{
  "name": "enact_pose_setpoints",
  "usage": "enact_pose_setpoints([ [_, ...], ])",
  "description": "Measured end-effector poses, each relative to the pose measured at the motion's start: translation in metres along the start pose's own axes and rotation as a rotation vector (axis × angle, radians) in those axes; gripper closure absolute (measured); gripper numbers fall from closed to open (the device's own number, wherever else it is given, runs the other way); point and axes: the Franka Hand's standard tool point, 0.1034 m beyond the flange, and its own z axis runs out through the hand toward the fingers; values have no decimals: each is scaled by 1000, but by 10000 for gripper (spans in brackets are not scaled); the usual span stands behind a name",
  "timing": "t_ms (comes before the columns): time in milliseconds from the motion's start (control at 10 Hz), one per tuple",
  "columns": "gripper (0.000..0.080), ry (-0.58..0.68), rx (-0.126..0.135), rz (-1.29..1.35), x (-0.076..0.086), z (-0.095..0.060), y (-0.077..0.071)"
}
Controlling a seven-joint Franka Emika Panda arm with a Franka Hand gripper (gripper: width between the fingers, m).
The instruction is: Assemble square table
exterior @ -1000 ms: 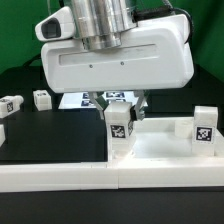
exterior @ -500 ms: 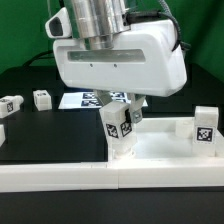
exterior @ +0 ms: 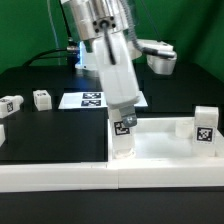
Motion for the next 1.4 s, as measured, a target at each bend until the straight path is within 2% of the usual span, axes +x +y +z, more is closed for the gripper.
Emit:
enact_pose_setpoints([
  [200, 509, 4, -2, 67, -8, 3, 1],
  [300, 437, 3, -2, 55, -7, 2, 1],
  [400, 437, 7, -5, -24, -7, 3, 1],
  [600, 183, 28, -29, -344, -7, 0, 1],
  [700, 160, 40, -58, -535, -7, -1, 3],
  [1000, 151, 39, -61, -757, -4, 0, 4],
  [1100, 151, 44, -73, -850, -2, -1, 5],
  [1200, 151, 73, -112, -1045, 5, -4, 4],
  [1400, 151, 101, -169, -1370, 5, -4, 3],
])
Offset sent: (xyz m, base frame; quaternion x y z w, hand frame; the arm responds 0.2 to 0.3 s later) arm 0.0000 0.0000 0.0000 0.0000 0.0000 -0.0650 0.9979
